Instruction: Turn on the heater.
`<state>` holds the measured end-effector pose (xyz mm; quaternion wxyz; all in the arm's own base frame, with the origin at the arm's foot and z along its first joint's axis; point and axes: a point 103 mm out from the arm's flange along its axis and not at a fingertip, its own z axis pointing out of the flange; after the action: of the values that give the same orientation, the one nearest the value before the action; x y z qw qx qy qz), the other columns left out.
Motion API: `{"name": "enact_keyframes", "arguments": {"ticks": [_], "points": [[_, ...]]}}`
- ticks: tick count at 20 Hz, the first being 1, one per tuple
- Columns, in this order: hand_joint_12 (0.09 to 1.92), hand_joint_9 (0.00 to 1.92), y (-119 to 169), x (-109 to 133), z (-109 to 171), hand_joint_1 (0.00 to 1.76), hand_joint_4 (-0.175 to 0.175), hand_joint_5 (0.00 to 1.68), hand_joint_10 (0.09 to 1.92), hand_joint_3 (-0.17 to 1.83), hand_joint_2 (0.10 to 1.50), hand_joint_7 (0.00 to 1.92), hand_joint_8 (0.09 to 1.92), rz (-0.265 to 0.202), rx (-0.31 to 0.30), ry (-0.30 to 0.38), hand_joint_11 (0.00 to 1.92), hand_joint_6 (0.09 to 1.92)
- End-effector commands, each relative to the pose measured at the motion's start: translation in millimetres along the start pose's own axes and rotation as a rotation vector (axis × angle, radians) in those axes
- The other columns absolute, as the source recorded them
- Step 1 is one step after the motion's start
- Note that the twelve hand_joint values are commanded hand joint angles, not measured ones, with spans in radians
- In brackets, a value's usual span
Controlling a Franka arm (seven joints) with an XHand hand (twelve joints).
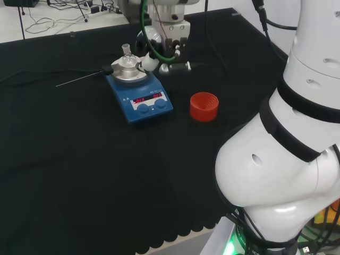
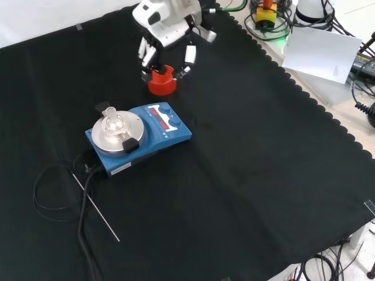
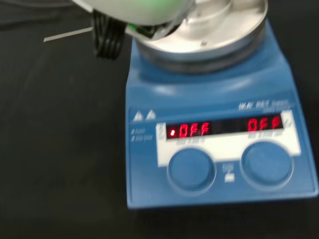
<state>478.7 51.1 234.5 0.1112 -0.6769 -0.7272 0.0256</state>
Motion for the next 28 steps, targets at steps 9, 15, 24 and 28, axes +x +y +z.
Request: {"name": "enact_keyframes", "arguments": {"ticks": [9,15,24,28], "points": [[1.17,1.65,-33,-32,66,1.33,-0.133,0.6,1.4,0.83,0.76,1.59,1.54,0.048,0.175,-0.042,1.33,0.83],[1.39,1.67,-33,-27,73,1.45,-0.1,0.49,1.52,1.0,0.71,1.64,1.62,0.02,0.221,-0.038,1.24,0.95],[1.4,1.67,-29,-14,83,1.46,-0.081,0.42,1.53,1.05,0.7,1.65,1.62,-0.022,0.268,-0.068,1.24,0.98],[1.4,1.67,-25,-10,88,1.46,-0.079,0.4,1.53,1.05,0.69,1.65,1.62,-0.031,0.291,-0.075,1.24,0.98]]}}
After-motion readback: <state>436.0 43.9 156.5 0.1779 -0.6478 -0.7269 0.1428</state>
